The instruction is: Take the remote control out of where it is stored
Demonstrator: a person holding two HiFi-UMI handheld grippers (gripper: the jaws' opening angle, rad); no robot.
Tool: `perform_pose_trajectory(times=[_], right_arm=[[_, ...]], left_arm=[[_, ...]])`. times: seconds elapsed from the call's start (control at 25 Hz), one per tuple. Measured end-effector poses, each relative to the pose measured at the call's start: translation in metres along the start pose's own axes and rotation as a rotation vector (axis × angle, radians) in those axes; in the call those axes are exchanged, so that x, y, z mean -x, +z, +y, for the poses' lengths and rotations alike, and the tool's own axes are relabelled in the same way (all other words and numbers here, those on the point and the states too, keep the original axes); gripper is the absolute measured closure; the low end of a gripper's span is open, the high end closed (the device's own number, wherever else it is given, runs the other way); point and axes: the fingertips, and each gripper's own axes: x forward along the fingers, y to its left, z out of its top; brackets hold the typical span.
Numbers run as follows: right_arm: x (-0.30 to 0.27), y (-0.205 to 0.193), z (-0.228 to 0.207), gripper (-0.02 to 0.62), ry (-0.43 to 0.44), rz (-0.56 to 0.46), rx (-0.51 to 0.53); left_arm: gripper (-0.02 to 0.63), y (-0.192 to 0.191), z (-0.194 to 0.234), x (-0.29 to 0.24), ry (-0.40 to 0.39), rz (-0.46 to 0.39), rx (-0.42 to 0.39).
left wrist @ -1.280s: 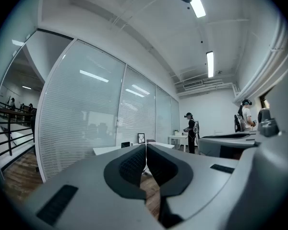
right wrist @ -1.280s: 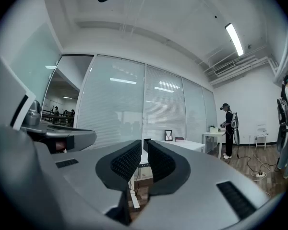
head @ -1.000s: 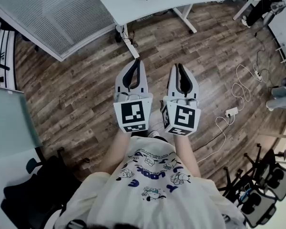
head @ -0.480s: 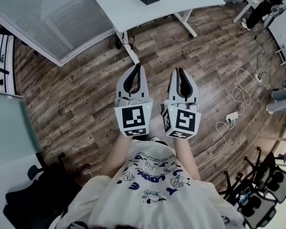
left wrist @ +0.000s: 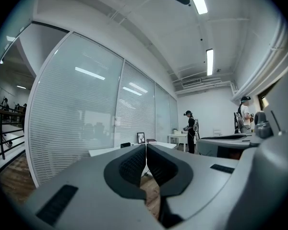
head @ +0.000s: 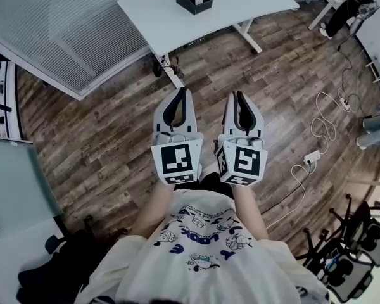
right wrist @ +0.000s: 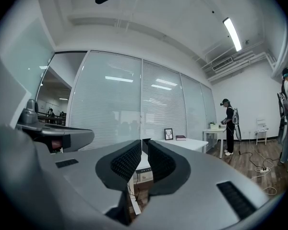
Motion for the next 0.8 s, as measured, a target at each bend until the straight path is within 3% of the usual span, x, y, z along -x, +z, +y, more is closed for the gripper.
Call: perform_pose_trajectory(times=[0.4,0.8], right_arm=[[-0.038,-0.015,0.001,0.534,0.0,0.05,-0.009],[-0.105,-0.019,-0.04,0.534,0.035,0.058,-0.021]], left_arm=[[0.588,-0.019,0.02,-0.036,0.005,0.056,0.005],[0.588,-0.024,0.015,-0.106,0.052,0.07,0.009]])
